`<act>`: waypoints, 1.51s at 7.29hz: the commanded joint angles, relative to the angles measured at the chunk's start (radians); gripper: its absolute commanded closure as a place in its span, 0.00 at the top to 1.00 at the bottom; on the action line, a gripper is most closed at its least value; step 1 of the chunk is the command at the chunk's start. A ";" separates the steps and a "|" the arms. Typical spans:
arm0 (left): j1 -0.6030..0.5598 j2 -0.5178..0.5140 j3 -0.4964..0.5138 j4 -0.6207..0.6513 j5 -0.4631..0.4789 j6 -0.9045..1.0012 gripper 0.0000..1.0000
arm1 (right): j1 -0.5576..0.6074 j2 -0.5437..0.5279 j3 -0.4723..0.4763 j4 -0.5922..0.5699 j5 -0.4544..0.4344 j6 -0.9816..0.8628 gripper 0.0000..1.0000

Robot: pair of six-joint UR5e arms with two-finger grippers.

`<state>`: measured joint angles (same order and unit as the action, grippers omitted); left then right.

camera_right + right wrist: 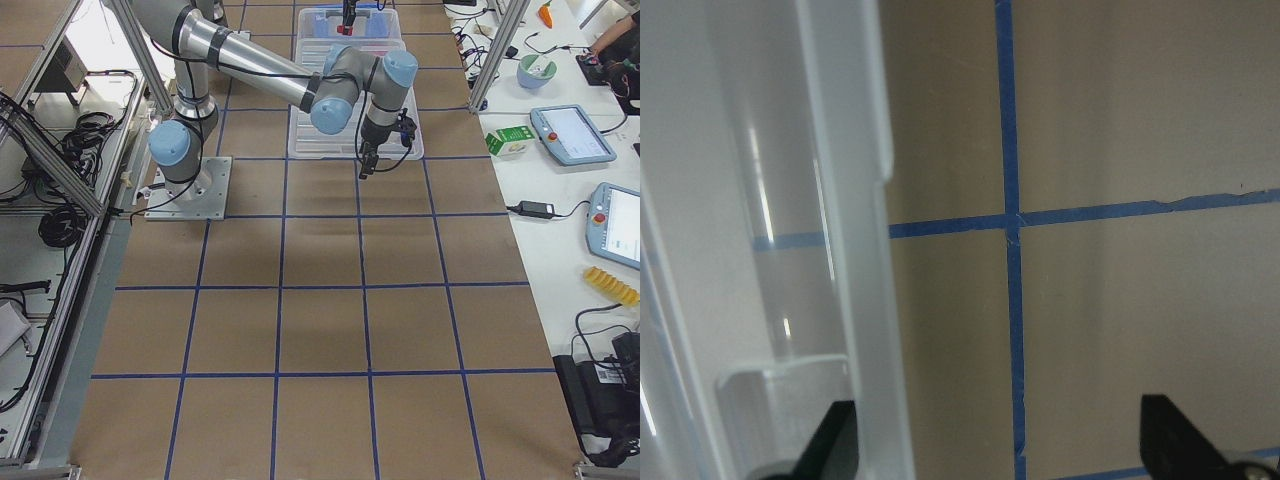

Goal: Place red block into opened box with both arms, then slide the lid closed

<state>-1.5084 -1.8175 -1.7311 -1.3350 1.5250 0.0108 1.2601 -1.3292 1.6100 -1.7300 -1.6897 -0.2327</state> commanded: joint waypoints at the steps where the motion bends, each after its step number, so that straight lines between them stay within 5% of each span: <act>1: -0.013 -0.014 -0.069 0.080 0.001 0.002 0.01 | 0.031 -0.010 -0.040 0.009 0.042 0.007 1.00; 2: -0.013 -0.029 -0.120 0.171 0.003 0.002 0.03 | 0.065 -0.011 -0.070 0.012 0.068 0.013 1.00; 4: -0.013 -0.054 -0.163 0.209 0.003 0.002 0.26 | 0.164 -0.030 -0.135 0.091 0.076 0.074 1.00; 6: -0.012 -0.072 -0.169 0.235 0.007 0.003 0.92 | 0.263 -0.065 -0.208 0.179 0.096 0.212 1.00; 8: 0.002 -0.036 -0.131 0.223 0.018 0.012 1.00 | 0.364 -0.106 -0.226 0.213 0.110 0.315 1.00; 11: 0.004 0.045 0.101 -0.107 0.015 0.012 1.00 | 0.366 -0.113 -0.190 0.217 0.159 0.323 1.00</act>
<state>-1.5039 -1.8086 -1.7349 -1.2984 1.5412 0.0227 1.6222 -1.4369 1.4042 -1.5142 -1.5411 0.0926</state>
